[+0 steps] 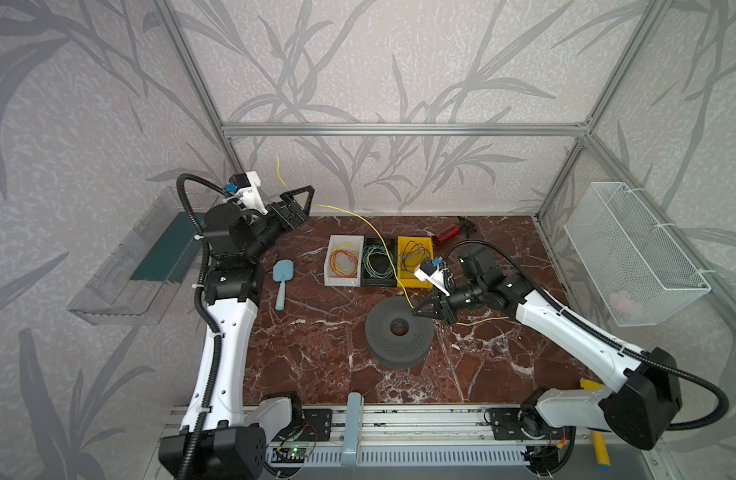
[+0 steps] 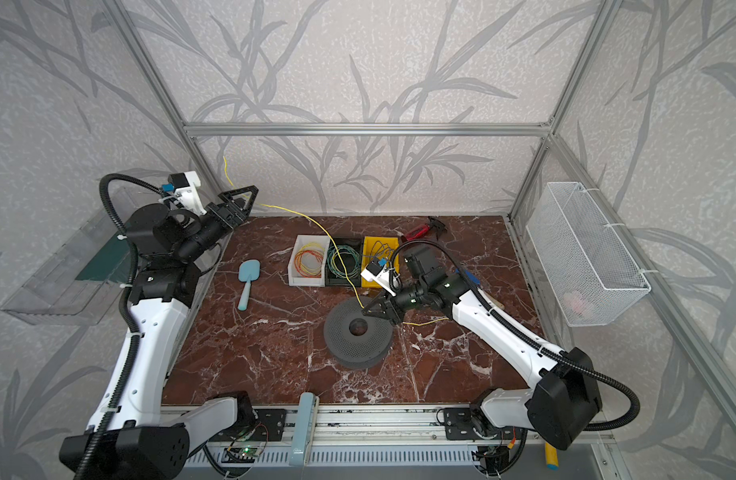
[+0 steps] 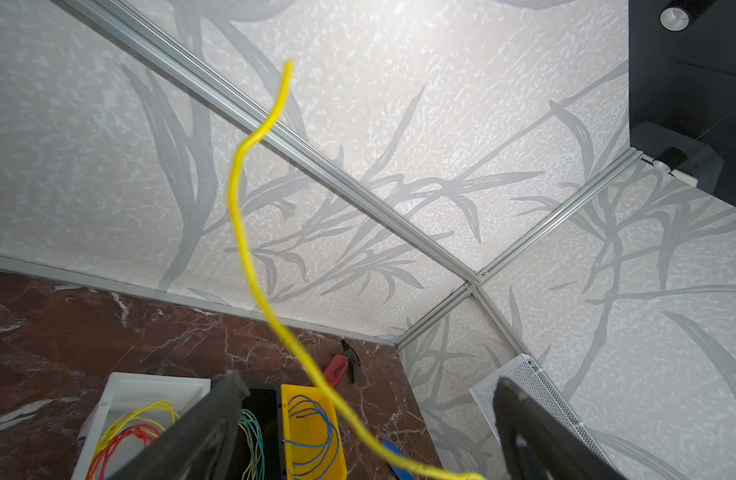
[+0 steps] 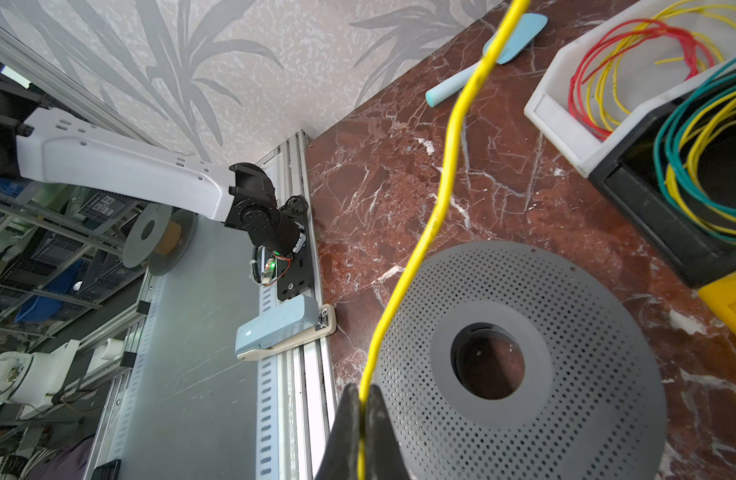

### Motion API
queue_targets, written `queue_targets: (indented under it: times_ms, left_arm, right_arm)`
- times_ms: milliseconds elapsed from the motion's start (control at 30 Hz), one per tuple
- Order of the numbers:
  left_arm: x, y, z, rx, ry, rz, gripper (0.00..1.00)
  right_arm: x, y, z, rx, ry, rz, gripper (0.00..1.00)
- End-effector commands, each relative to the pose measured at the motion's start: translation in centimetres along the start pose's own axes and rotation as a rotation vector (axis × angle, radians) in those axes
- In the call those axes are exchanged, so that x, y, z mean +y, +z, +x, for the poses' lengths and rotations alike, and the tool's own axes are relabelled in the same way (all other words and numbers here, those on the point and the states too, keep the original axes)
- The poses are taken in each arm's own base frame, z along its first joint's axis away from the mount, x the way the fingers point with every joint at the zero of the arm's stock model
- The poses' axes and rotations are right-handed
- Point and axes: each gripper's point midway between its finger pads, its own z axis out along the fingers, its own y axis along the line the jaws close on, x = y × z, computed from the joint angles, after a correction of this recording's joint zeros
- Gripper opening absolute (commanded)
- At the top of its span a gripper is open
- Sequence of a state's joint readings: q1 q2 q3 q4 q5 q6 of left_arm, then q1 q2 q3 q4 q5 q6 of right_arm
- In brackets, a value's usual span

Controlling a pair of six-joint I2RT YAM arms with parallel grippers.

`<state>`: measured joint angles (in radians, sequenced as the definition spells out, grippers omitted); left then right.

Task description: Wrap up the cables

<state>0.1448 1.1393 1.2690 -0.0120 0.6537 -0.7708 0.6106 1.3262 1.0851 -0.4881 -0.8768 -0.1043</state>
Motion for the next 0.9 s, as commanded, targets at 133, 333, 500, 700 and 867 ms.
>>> queue_targets:
  times_ms: [133,333,500,700,867]
  left_arm:
    - [-1.4,-0.4,-2.0,-0.05,-0.002,0.06,0.66]
    - [-0.5,-0.8,-1.3,-0.022,-0.031,0.026,0.16]
    - [-0.2,-1.9,-0.6,-0.006,-0.05,-0.017,0.0]
    - [-0.7,-4.5,0.8,-0.012,-0.07,-0.051,0.0]
    - [-0.8,-7.0,2.5,-0.029,-0.1,-0.086,0.0]
  right_arm:
    - [1.3,0.3,0.9,0.058,-0.024,-0.013,0.0]
    - [-0.2,0.5,0.8,0.109,-0.039,0.055,0.0]
    - [-3.3,0.3,-0.4,0.166,-0.098,0.212,0.0]
    - [-8.6,-0.1,-4.4,0.23,-0.295,0.431,0.0]
    - [-13.1,0.9,-6.9,0.308,-0.446,0.549,0.0]
